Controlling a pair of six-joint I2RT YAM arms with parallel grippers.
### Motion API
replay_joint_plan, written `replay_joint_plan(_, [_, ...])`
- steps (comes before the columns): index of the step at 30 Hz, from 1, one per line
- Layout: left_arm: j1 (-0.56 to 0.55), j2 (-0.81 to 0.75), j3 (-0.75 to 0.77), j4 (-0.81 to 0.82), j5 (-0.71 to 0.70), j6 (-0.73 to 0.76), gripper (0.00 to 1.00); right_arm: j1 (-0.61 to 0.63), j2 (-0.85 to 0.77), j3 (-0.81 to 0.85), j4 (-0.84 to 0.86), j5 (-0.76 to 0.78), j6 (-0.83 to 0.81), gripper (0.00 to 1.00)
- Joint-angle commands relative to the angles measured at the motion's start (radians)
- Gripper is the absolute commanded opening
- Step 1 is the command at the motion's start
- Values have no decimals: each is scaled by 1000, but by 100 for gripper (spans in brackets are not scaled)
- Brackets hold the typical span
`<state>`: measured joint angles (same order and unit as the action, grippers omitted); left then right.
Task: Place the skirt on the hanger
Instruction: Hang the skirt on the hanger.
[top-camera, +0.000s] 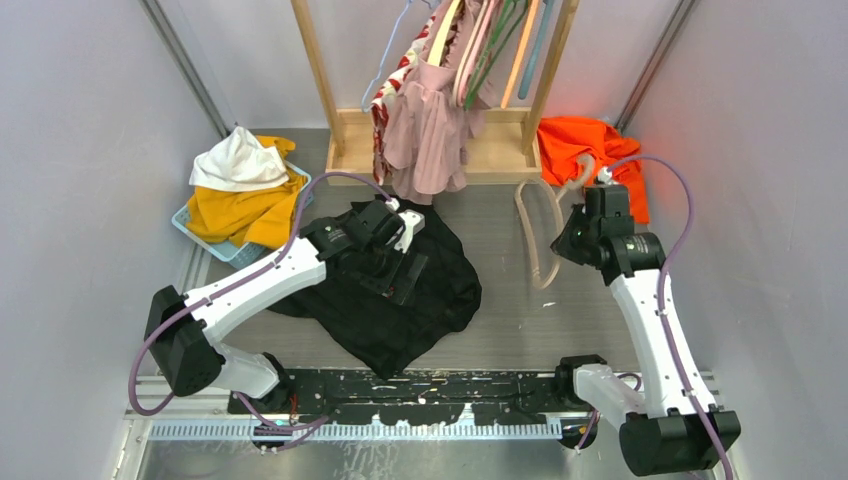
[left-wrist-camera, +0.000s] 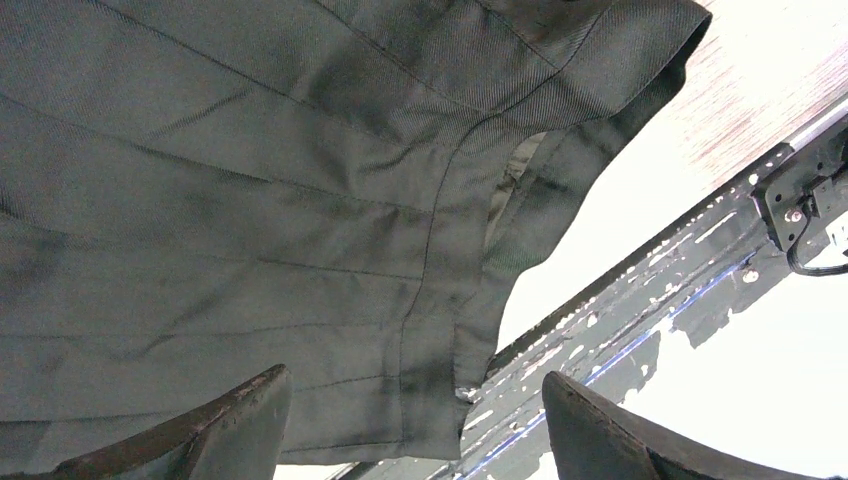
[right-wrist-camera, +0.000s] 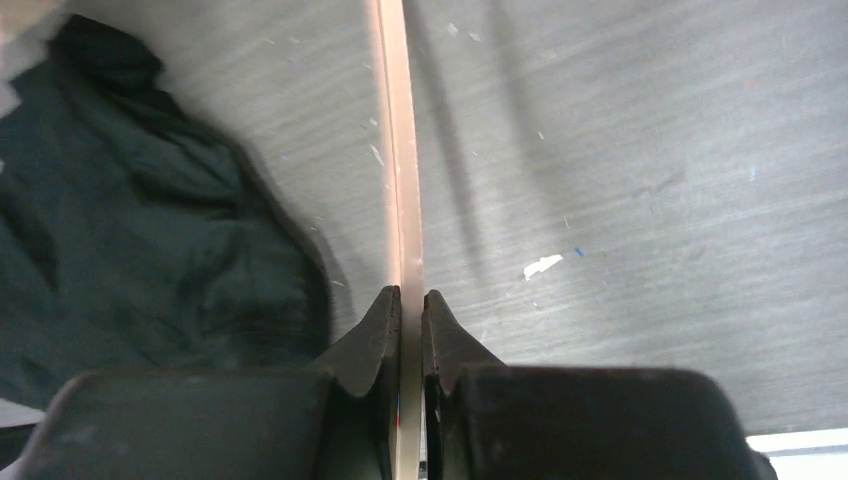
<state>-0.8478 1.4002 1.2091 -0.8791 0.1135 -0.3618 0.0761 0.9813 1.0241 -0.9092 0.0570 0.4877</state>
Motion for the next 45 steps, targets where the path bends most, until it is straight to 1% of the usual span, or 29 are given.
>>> replay_joint_plan(1, [3,-36,-2,39,34,-16,93,-5,-70,178,-32,-69,-84,1])
replay_joint_plan(4, [-20,-17,-16,48,47,-19,93,-4,-127,272,-209,-97,-127,1])
replay_joint_plan(7, [-78,46,-13,46,31,-23,94,-4,-180,320,-346,-163,-131,1])
replay_joint_plan(10, [-137,117,-7,49,-22,-40,95,5,-243,347,-408,-219,-87,1])
replay_joint_plan(13, [-181,187,-5,97,-47,-45,95,5,-274,409,-490,-259,-75,1])
replay_joint_plan(18, [-255,299,16,108,-130,-42,95,5,-278,579,-657,-288,-65,1])
replay_joint_plan(21, [-277,337,23,106,-236,-51,94,5,-262,665,-765,-322,-71,1])
replay_joint_plan(24, [-286,332,7,126,-324,-62,92,5,-275,664,-817,-390,-59,1])
replay_joint_plan(27, [-289,311,-22,150,-388,-66,90,4,-318,588,-818,-481,-25,1])
replay_joint_plan(28, [-289,305,-30,162,-400,-67,87,4,-326,563,-815,-506,-23,1])
replay_joint_plan(30, [-289,298,-40,181,-397,-63,80,4,-335,555,-814,-487,-26,1])
replay_joint_plan(34, [-288,306,-37,197,-386,-58,63,4,-334,563,-817,-473,-33,1])
replay_joint_plan(39, [-287,329,-44,194,-376,-56,38,4,-366,540,-816,-469,-4,1])
replay_joint_plan(40, [-286,327,-45,192,-378,-60,31,4,-370,535,-818,-473,4,1])
replay_joint_plan(42, [-285,316,-50,188,-378,-68,5,3,-375,527,-818,-490,17,1])
replay_joint_plan(43, [-284,302,-51,182,-385,-77,0,6,-376,527,-817,-504,26,1])
replay_joint_plan(45, [-274,278,-51,169,-387,-88,0,15,-381,513,-818,-526,50,1])
